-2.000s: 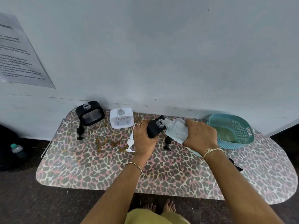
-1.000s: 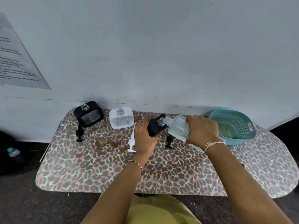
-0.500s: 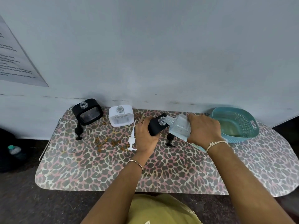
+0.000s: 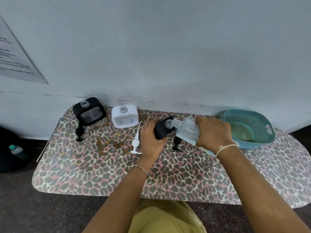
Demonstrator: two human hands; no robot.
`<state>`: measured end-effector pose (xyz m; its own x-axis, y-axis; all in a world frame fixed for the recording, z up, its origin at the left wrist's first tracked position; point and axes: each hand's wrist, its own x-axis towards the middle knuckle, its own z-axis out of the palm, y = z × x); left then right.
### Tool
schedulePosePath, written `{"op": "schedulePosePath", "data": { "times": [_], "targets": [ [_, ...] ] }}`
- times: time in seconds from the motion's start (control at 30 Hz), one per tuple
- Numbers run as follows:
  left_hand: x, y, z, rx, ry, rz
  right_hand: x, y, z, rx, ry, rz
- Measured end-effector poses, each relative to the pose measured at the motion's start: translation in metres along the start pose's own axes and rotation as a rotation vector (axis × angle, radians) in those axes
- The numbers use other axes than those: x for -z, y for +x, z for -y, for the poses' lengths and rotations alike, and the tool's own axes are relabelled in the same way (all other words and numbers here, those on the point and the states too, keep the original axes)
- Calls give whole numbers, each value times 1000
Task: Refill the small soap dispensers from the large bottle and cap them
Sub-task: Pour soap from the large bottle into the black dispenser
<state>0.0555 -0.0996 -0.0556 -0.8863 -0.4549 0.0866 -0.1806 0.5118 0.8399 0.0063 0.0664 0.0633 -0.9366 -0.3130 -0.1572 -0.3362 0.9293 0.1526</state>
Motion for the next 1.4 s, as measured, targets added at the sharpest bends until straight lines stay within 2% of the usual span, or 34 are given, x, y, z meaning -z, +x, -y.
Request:
{"op": "schedulePosePath", "data": {
  "times": [0.57, 0.83, 1.4],
  "targets": [
    [-19, -2, 11, -25, -64, -59, -5, 2, -6, 73, -79, 6],
    [-23, -5, 14, -114, -111, -122, -9, 0, -6, 72, -123, 8],
    [-28, -13, 34, -131, -221, -185, -17, -13, 9, 44, -180, -1]
  ]
}}
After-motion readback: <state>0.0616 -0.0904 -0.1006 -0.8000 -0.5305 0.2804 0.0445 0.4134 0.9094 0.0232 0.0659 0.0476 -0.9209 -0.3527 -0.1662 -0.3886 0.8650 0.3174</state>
